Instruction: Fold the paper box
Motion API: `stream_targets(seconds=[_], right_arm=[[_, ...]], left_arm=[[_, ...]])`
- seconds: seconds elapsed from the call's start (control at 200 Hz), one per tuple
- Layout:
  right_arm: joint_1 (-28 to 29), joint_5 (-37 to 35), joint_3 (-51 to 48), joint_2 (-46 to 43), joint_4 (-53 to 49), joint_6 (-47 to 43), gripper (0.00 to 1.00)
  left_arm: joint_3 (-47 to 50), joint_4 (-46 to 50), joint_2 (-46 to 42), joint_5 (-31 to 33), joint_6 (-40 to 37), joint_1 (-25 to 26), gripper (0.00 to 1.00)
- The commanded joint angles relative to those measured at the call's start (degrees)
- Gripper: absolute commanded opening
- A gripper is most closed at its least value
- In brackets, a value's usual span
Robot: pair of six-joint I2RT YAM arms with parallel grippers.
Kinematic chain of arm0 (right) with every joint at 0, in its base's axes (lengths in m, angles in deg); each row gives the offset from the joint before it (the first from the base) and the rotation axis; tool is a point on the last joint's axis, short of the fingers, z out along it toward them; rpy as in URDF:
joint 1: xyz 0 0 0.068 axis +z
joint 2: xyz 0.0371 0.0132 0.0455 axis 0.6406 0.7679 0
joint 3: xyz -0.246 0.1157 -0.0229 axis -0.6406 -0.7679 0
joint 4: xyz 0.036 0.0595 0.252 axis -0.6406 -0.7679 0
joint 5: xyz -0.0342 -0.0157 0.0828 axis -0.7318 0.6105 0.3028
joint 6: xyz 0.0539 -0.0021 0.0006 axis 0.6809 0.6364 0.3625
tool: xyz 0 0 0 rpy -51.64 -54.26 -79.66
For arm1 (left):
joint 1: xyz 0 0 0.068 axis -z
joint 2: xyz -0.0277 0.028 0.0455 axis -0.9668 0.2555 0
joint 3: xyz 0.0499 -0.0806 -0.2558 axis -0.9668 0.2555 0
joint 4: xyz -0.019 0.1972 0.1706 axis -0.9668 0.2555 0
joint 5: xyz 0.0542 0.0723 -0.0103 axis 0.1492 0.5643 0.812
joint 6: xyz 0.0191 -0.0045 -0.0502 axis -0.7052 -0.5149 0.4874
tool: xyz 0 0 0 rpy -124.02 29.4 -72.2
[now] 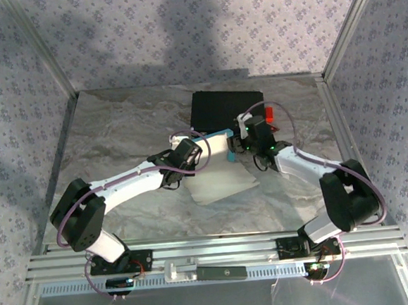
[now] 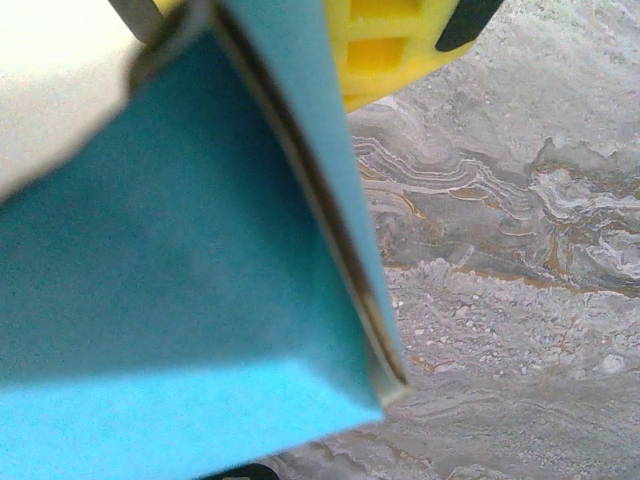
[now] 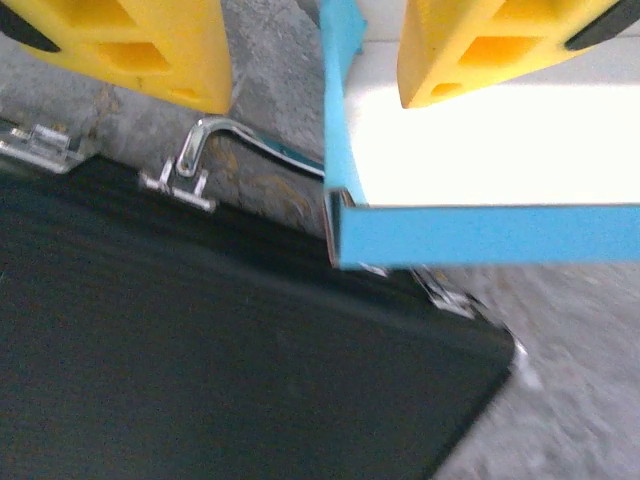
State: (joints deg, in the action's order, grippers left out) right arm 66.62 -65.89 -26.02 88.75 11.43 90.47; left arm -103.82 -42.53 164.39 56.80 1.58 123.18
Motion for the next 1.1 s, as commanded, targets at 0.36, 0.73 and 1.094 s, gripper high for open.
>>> stream_targets(seconds=[0.36, 0.73, 1.094], right_arm=[[-3.6, 9.8, -0.2, 2.4, 2.2, 2.7, 0.42], [-4.1, 10.9, 2.9, 8.6, 3.9, 2.8, 0.31], [-4.8, 11.1, 4.3, 8.6, 3.0, 2.2, 0.28]], left_arm=[[-3.1, 1.5, 0.3, -0.6, -1.3, -0.2, 0.0], [-3.2, 1.7, 0.6, -0.8, -1.6, -0.4, 0.0], [-3.2, 1.5, 1.1, -0.9, -1.6, -0.4, 0.0]])
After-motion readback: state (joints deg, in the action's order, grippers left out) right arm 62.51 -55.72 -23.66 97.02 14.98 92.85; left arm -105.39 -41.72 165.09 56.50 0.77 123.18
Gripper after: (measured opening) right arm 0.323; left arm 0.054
